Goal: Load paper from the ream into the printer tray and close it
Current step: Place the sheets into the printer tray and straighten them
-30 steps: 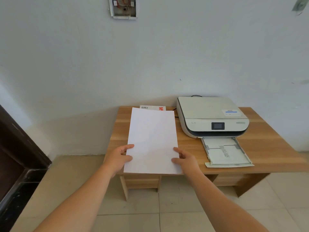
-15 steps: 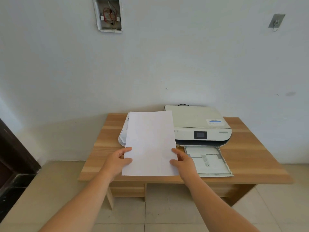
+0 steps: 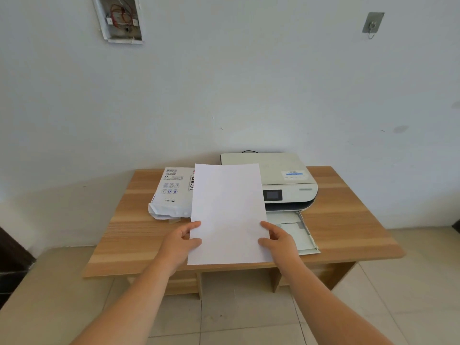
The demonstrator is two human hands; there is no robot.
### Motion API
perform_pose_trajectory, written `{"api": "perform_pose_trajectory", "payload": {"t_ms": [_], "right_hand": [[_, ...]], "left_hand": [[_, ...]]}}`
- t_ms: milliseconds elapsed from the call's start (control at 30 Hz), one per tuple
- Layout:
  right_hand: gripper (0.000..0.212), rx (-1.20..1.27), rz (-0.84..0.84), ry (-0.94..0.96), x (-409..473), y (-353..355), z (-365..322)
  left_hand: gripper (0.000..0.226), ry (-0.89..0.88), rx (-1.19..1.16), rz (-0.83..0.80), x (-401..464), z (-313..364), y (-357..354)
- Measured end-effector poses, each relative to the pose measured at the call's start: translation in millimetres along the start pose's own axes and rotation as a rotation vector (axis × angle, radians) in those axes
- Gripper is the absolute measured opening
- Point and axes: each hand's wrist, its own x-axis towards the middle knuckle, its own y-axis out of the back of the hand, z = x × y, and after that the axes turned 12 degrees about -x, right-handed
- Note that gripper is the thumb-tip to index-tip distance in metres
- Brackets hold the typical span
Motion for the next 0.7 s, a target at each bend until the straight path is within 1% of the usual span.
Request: {"api": "perform_pose_trajectory", "payload": {"t_ms": [367,700], "right_hand": [[0.045,-0.032,0.049,-0.077,33,7,0],[0.046,-0.01,0.071,-0.087,56,7,-1]], "left_hand": [[0.046,-0.026,0.039,-0.048,45,3,-15],[0.045,-0.017,0.027,-0.058,76,4,-20]]}}
